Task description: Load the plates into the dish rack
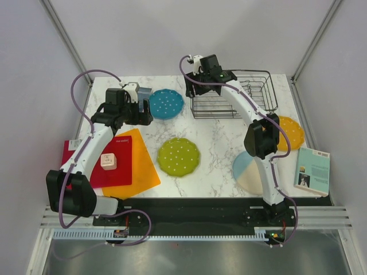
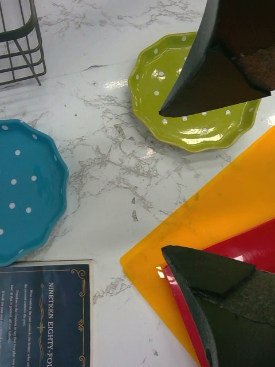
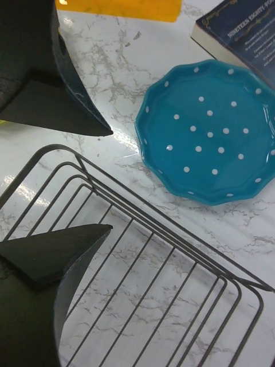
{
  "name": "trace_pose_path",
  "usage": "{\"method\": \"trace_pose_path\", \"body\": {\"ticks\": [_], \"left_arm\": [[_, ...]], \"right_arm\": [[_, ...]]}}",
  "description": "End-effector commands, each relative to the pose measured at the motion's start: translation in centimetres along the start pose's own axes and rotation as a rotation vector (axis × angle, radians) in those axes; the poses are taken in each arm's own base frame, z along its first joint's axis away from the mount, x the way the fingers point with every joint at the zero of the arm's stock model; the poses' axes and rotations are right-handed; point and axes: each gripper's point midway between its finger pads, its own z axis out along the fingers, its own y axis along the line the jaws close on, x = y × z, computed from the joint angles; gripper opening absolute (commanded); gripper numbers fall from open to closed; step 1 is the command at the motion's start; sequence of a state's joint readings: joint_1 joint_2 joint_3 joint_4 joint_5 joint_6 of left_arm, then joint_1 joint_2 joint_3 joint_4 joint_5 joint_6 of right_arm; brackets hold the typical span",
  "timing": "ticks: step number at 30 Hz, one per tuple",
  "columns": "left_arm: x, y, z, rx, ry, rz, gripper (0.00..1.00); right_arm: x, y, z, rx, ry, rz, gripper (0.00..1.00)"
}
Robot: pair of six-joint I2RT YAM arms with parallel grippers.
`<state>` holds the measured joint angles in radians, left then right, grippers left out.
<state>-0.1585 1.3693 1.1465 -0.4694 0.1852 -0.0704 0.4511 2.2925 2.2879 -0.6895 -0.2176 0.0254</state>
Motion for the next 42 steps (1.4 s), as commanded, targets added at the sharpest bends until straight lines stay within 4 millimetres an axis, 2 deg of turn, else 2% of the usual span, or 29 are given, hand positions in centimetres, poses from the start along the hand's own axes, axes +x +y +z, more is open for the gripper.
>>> {"method": "trace_pose_path", "body": {"ticks": [1,3,7,12,14,18,19,21,23,25,26,27,29,30,31,35,36,38,39,41,42], "left_arm": [[-1.5,-0.5,-0.9,0.014,-0.063,-0.01,1.0],[-1.2,-0.6,-0.9,0.014,-0.058,-0.017,1.0],[-0.9,-0.6,-0.8,0.017,-0.053,-0.021,1.0],[-0.6,-0.4,-1.0,0.012,-0.051,-0.019,1.0],[-0.6,-0.4,-0.9,0.011,-0.051,-0.023,1.0],[-0.6,-0.6,-0.7,0.024,-0.05,-0.033,1.0],[-0.6,-0.7,-0.6,0.03,-0.049,-0.035,0.99],[-0.7,-0.8,-0.6,0.033,-0.051,-0.039,0.99],[-0.8,-0.9,-0.6,0.038,-0.054,-0.043,0.99],[-1.0,-0.9,-0.6,0.042,-0.059,-0.043,0.99],[-1.1,-1.0,-0.7,0.042,-0.063,-0.042,0.99],[-1.0,-1.0,-0.7,0.042,-0.063,-0.044,0.99],[-1.0,-1.0,-0.7,0.044,-0.066,-0.045,0.99],[-0.9,-1.1,-0.7,0.048,-0.068,-0.048,0.99],[-0.9,-1.2,-0.7,0.053,-0.071,-0.049,0.99],[-0.7,-1.4,-0.6,0.067,-0.069,-0.058,0.99],[-0.7,-1.4,-0.7,0.068,-0.07,-0.059,0.99],[-0.7,-1.5,-0.7,0.074,-0.07,-0.059,0.99],[-0.6,-1.6,-0.7,0.079,-0.069,-0.059,0.99],[-0.5,-1.7,-0.7,0.083,-0.066,-0.054,0.98],[-0.5,-1.7,-0.6,0.088,-0.065,-0.054,0.98]], "right_arm": [[-0.1,-0.6,1.6,0.121,-0.021,0.065,0.68],[0.3,-1.2,2.3,0.151,-0.016,0.082,0.62],[-0.2,-1.5,3.1,0.165,-0.031,0.098,0.58],[-0.2,-1.7,3.9,0.174,-0.037,0.101,0.43],[-0.3,-1.2,3.9,0.166,-0.038,0.087,0.35],[0.0,0.5,3.5,0.152,-0.017,0.019,0.29],[0.5,1.5,3.5,0.14,0.002,-0.014,0.27],[0.6,2.7,2.9,0.125,0.015,-0.055,0.22],[1.6,4.2,2.1,0.106,0.053,-0.13,0.13],[2.6,4.4,1.0,0.13,0.092,-0.211,0.0],[2.8,4.3,0.6,0.136,0.103,-0.237,0.0],[3.9,4.3,0.5,0.135,0.134,-0.259,0.0],[3.9,4.1,-1.2,0.133,0.145,-0.326,0.0],[5.0,3.8,-1.4,0.133,0.179,-0.347,0.0],[4.9,3.8,-2.5,0.13,0.183,-0.379,0.0],[6.6,2.0,-4.7,0.185,0.246,-0.487,0.0],[8.0,1.2,-5.0,0.197,0.288,-0.526,0.0],[8.1,0.7,-6.6,0.203,0.293,-0.555,0.0],[9.4,0.1,-6.9,0.199,0.328,-0.581,0.0],[9.4,-0.3,-8.7,0.199,0.327,-0.622,0.0],[10.9,-0.9,-9.0,0.185,0.367,-0.671,0.0]]}}
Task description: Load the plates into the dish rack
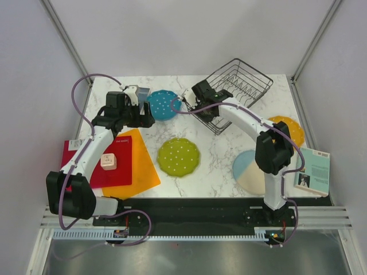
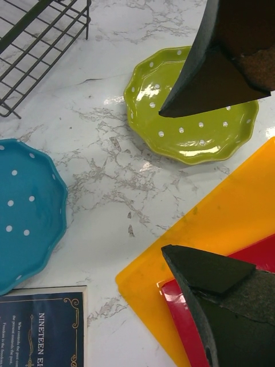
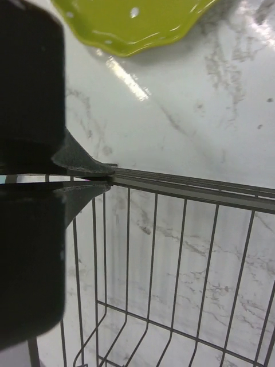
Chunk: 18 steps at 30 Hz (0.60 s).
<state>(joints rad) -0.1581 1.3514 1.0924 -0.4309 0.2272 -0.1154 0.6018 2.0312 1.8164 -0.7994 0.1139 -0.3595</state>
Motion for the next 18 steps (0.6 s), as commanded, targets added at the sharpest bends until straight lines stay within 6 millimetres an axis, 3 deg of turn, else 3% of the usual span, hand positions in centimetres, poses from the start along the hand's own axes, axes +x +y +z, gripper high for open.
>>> {"method": "trace_pose_path", "body": {"ticks": [1,3,6,11,18], "left_arm": [[-1.4,-1.0,-0.8,0.047,-0.063,-0.009,0.98],[-1.1,-1.1,-0.7,0.053,-0.059,-0.009,0.98],[-0.9,-1.3,-0.5,0.066,-0.054,-0.012,0.97],[-0.8,-1.3,-0.4,0.07,-0.051,-0.013,0.96],[-0.7,-1.6,-0.2,0.084,-0.049,-0.017,0.96]], "right_arm": [[1.8,-2.3,-4.4,0.047,-0.015,-0.214,0.0],[4.4,-1.4,-4.2,0.003,0.025,-0.28,0.0],[6.3,-0.6,-5.8,-0.03,0.018,-0.402,0.0],[7.5,0.4,-7.4,-0.071,-0.022,-0.542,0.0],[8.4,-0.3,-8.7,-0.042,-0.039,-0.761,0.0]]}}
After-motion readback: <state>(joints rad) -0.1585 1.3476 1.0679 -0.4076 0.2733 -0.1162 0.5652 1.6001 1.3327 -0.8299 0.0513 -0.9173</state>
